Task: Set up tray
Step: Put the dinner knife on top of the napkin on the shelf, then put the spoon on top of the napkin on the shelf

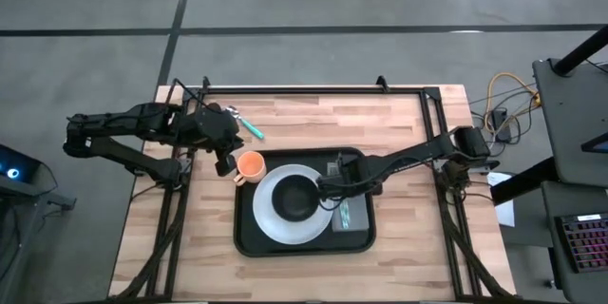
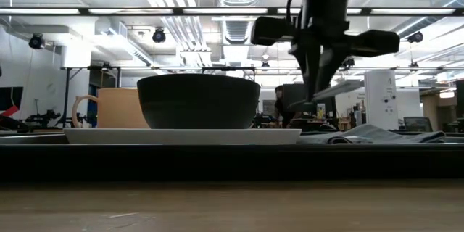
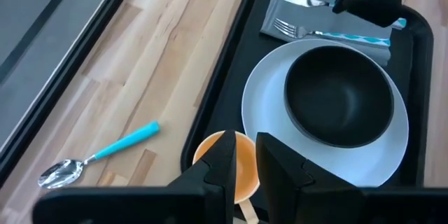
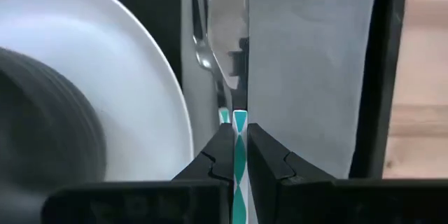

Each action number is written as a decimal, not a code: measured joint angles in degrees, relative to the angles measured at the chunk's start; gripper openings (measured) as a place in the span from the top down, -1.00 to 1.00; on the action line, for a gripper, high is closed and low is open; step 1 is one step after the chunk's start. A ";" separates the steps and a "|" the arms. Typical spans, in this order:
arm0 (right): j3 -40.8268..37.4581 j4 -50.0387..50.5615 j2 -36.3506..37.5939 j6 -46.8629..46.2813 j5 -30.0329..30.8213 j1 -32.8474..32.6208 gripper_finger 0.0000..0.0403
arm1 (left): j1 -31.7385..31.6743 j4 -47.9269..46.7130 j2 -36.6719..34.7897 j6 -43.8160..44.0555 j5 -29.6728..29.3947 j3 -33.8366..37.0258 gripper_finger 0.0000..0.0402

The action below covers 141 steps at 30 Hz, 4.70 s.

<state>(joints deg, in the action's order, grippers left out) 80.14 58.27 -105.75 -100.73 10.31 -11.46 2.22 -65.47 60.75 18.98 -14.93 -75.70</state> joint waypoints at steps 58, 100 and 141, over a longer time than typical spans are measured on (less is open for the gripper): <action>1.54 -1.94 10.81 19.70 7.08 -0.69 0.41 | -8.03 0.87 0.67 5.84 -13.48 3.09 0.81; 21.27 4.53 11.51 72.90 13.89 1.68 0.31 | -31.27 22.97 30.45 67.36 -7.49 8.17 0.81; 21.46 6.07 12.37 75.41 13.50 -0.66 0.60 | -36.13 18.48 35.39 80.09 1.62 11.80 0.15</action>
<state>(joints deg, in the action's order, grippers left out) 101.60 64.34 -93.38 -25.32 23.81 -12.12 -33.91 -46.98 96.14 99.07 -13.31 -63.90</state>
